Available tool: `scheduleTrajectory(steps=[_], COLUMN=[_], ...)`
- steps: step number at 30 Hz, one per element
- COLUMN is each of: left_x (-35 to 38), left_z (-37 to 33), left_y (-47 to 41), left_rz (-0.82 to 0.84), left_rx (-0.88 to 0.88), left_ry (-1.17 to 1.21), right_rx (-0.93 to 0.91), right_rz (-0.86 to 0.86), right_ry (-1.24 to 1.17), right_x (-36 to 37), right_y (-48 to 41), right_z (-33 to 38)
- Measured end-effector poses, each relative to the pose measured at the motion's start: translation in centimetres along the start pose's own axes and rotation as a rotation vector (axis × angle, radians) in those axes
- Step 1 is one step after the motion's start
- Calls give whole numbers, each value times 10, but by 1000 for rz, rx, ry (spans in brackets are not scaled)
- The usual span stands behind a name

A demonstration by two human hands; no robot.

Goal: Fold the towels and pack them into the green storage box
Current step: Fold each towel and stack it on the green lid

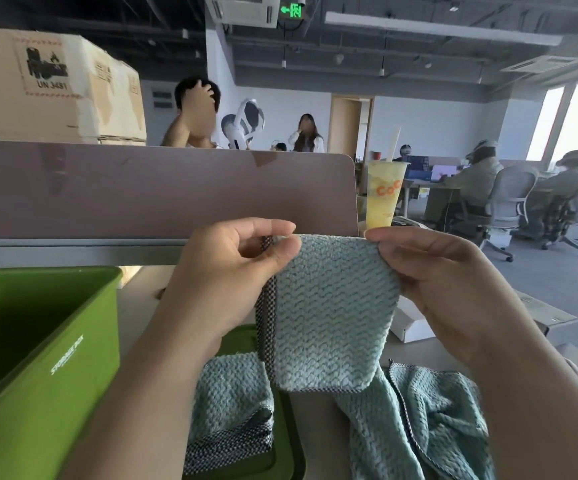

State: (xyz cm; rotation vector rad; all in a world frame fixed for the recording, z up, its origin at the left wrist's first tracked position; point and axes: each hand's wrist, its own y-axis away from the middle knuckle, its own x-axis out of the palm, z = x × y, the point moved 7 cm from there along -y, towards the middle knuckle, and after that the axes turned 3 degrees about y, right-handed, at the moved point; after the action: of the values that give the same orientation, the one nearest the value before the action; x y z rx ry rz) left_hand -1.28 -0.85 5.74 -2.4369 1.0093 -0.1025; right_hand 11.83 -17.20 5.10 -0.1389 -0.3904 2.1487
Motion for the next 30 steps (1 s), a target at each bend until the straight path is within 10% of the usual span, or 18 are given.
scheduleTrajectory(steps=[6, 30], left_x=[2, -3], left_z=[0, -11], left_y=[-1, 2], left_rz=[103, -4], left_rx=[40, 102], left_ry=[-47, -269], right_rx=[-17, -168], right_rz=[179, -43], right_ry=[278, 423], right_x=[4, -7], right_y=[5, 0], right_z=[3, 11])
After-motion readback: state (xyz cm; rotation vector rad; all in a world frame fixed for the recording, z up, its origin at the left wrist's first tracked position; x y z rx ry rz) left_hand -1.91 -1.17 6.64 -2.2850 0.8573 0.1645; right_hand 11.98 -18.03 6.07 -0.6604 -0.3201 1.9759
